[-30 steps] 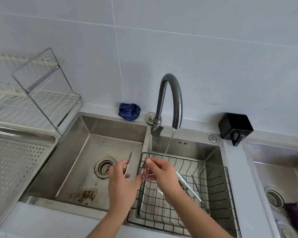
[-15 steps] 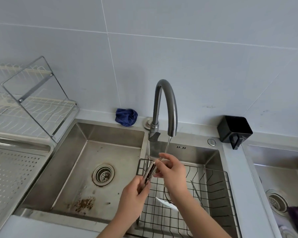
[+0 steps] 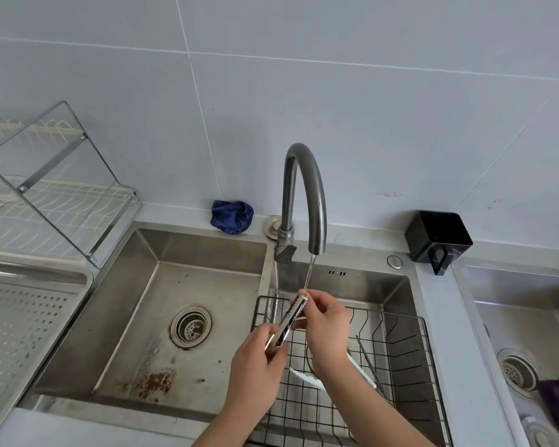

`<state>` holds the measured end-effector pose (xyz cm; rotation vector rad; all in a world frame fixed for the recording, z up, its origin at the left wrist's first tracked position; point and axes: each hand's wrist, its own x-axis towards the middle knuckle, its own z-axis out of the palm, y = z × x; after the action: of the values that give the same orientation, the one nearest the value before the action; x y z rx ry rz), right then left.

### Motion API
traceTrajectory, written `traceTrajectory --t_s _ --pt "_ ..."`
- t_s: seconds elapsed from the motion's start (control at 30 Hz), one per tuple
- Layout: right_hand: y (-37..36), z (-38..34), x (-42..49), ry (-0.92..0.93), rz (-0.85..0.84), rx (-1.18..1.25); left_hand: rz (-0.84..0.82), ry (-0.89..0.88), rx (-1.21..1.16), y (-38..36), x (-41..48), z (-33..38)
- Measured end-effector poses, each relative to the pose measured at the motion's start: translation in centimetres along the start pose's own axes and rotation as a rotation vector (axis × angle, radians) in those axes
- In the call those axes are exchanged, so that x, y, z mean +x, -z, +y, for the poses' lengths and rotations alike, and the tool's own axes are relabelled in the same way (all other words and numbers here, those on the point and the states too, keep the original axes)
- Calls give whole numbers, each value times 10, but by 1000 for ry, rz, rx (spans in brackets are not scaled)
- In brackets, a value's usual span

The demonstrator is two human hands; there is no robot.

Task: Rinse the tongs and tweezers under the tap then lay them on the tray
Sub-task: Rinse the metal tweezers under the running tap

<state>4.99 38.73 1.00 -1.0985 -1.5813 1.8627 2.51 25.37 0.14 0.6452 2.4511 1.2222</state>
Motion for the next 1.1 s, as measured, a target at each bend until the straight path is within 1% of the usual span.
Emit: traceTrajectory --t_s 0.13,0.27,0.4,0.57,0.77,0.97,1.1 --pt "-1 -1 -1 -61 -89 46 16 10 -8 3 -1 0" --pt "2 -5 6 -49 -78 34 21 -28 21 3 -5 1" --pt "2 -7 6 -43 -156 18 28 -29 27 3 -4 4" --pt "7 -10 13 -58 -129 60 9 -28 59 3 -2 8" --pt "13 -13 17 -53 -204 49 0 -28 81 3 2 11" --pt "10 -8 22 -46 -119 1 -7 -35 77 -1 4 15" --pt "13 -9 22 -60 -206 -22 -2 -22 71 0 4 11"
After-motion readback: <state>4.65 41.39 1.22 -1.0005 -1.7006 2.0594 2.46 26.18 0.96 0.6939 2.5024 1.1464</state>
